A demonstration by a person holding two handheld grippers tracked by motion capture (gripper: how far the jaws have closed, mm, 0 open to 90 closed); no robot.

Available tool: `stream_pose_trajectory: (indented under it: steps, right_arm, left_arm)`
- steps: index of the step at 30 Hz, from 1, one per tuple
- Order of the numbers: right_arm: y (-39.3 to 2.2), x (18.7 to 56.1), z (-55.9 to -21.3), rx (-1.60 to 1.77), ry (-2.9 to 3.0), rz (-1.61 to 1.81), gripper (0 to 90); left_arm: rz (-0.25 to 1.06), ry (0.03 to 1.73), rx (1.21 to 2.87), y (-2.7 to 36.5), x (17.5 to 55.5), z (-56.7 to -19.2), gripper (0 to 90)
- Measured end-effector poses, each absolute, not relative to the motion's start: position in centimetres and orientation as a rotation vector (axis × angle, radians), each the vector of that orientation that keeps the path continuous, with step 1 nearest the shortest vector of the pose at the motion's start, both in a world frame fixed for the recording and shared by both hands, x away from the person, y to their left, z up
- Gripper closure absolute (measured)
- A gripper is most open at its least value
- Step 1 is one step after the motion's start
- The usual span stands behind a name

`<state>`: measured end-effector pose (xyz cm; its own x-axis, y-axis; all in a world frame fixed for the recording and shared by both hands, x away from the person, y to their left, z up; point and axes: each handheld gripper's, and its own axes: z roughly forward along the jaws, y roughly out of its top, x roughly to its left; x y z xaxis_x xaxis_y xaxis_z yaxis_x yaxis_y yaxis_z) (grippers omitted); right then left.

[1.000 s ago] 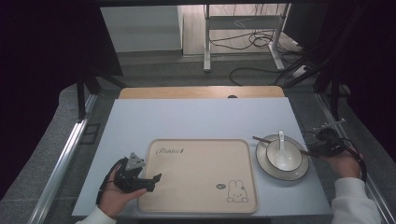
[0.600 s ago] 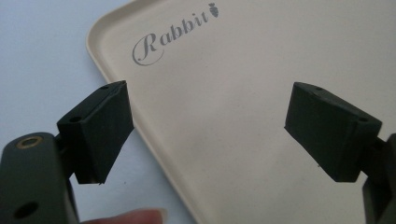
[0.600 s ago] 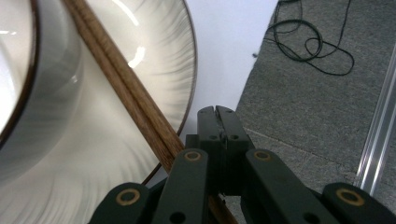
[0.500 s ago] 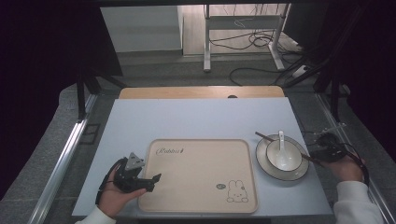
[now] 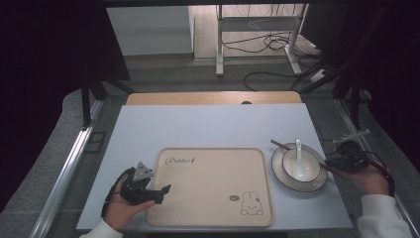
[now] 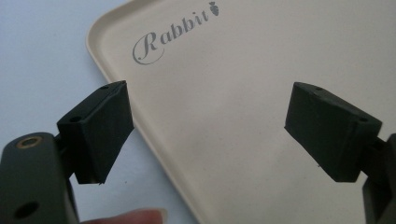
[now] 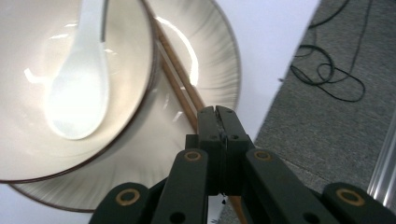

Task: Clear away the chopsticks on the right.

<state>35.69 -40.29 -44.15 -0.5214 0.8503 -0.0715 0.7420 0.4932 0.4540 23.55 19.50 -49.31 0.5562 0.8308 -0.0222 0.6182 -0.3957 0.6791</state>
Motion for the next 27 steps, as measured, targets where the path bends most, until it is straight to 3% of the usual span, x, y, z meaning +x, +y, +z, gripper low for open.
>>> stream_pose_trajectory:
  steps: [27]
  right_arm:
    - [-40.96,35.82,-45.03,1.339,2.467,0.527,89.2]
  left_arm:
    - [0.42,1.153,2.158,19.55,23.59,-49.37,15.4]
